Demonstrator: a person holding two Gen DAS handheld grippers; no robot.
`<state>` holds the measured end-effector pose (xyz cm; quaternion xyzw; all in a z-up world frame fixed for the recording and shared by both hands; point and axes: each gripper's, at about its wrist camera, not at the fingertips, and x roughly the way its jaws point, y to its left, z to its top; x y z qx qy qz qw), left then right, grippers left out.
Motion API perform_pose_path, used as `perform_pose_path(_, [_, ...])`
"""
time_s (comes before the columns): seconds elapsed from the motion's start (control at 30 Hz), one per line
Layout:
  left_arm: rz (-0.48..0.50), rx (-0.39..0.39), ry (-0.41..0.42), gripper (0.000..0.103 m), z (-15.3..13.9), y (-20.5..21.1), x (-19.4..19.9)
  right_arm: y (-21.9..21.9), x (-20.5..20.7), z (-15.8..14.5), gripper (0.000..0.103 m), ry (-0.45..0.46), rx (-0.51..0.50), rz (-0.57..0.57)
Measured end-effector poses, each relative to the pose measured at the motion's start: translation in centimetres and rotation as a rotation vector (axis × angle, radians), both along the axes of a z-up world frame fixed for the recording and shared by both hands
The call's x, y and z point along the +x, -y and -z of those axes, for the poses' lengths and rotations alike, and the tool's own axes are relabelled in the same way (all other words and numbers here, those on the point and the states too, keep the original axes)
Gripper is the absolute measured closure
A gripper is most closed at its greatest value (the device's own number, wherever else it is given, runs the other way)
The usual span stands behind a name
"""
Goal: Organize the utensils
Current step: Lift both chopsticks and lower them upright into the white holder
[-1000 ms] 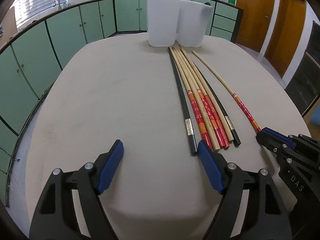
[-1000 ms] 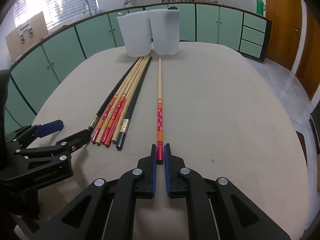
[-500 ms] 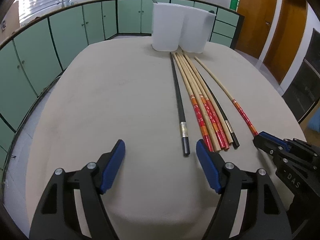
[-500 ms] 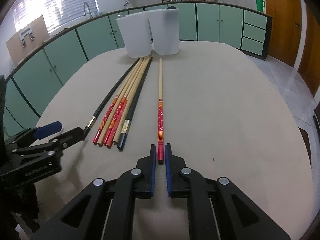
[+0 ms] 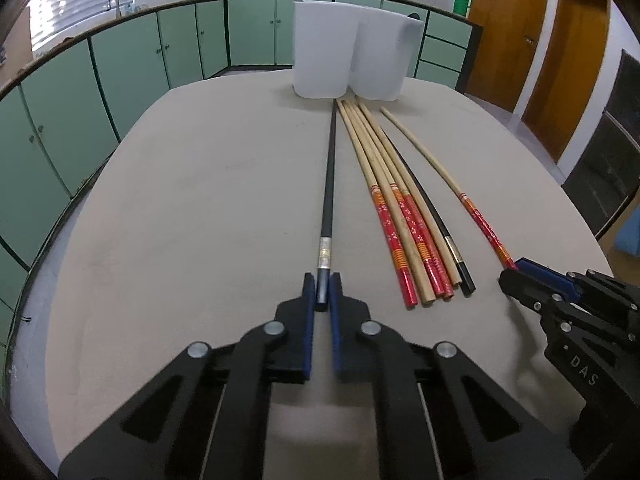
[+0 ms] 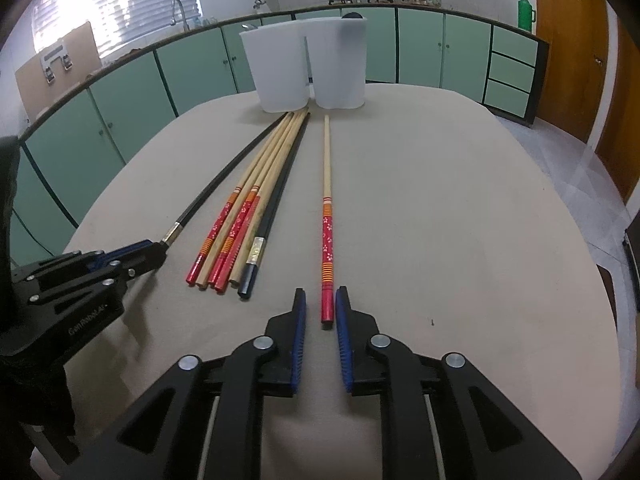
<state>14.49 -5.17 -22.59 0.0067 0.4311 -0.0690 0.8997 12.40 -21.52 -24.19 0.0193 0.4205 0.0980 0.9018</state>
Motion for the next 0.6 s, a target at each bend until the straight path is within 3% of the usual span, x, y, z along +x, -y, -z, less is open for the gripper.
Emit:
perform_pose_path(0.1, [0.005, 0.002, 0.002, 0.097, 0.0, 0.0, -0.1, 0.2, 0.0, 0.0, 0.097, 0.0, 0.008, 0.006])
perform_pose_path(0.33, [0.02, 0.007, 0.034, 0.097, -1.1, 0.0, -1.0, 0.7, -0.4, -0.7, 0.097, 0.015, 0.027, 0.006])
perform_pose_path(0.6, [0.037, 0.001, 0.128, 0.097, -5.5, -0.6, -2.4, 1.8, -0.9, -4.3, 0.097, 0.088, 0.044, 0.003])
